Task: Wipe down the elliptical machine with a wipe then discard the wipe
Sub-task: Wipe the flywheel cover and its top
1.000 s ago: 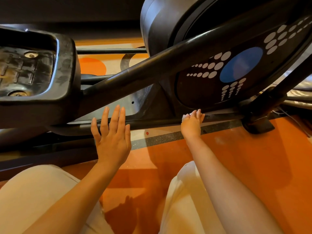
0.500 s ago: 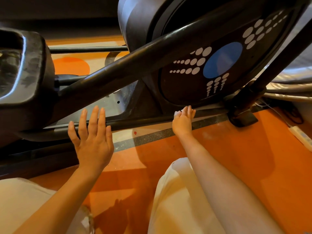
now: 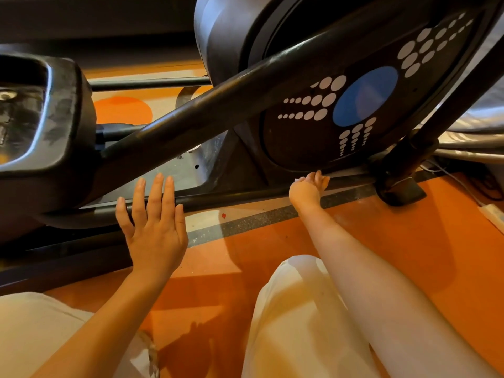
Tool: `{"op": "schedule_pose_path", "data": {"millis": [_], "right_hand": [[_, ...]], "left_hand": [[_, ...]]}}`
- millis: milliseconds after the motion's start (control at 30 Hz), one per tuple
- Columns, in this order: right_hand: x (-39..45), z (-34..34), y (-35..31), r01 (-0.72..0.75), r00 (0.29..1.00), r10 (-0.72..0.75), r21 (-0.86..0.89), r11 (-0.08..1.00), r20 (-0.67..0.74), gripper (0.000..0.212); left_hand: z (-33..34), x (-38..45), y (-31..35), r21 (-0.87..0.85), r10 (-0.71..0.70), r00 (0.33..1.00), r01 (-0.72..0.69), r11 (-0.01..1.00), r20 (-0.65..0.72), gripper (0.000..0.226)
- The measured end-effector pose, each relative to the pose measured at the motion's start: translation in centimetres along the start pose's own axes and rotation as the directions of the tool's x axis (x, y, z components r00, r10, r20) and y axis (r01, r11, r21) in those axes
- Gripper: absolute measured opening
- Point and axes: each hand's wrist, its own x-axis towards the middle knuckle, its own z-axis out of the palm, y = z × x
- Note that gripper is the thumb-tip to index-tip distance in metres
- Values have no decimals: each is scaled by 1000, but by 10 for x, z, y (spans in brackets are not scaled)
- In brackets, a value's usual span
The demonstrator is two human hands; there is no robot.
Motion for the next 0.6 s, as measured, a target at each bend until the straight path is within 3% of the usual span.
{"op": "schedule_pose_path", "data": {"millis": [67, 133, 233, 400, 600], "right_hand": [[7, -11, 3, -4, 1000, 5, -134, 991, 7, 65], [12, -17, 8, -32, 999, 33, -201, 979, 3, 52], [6, -23, 11, -36, 999, 39, -222, 974, 12, 48], [19, -8, 13, -34, 999, 39, -170, 985, 23, 59], [21, 3, 12, -58, 998, 55, -68, 996, -43, 55]], "left_hand": [[0, -1, 2, 22, 38, 999, -37, 999, -37, 56], [0, 0, 1, -6, 26, 1000, -26, 1000, 7, 57], [3, -1, 0, 42, 41, 999, -40, 998, -30, 57], [2, -1, 1, 26, 24, 1000, -23, 999, -16, 56], [4, -2, -1, 43, 41, 998, -39, 998, -44, 55]]}}
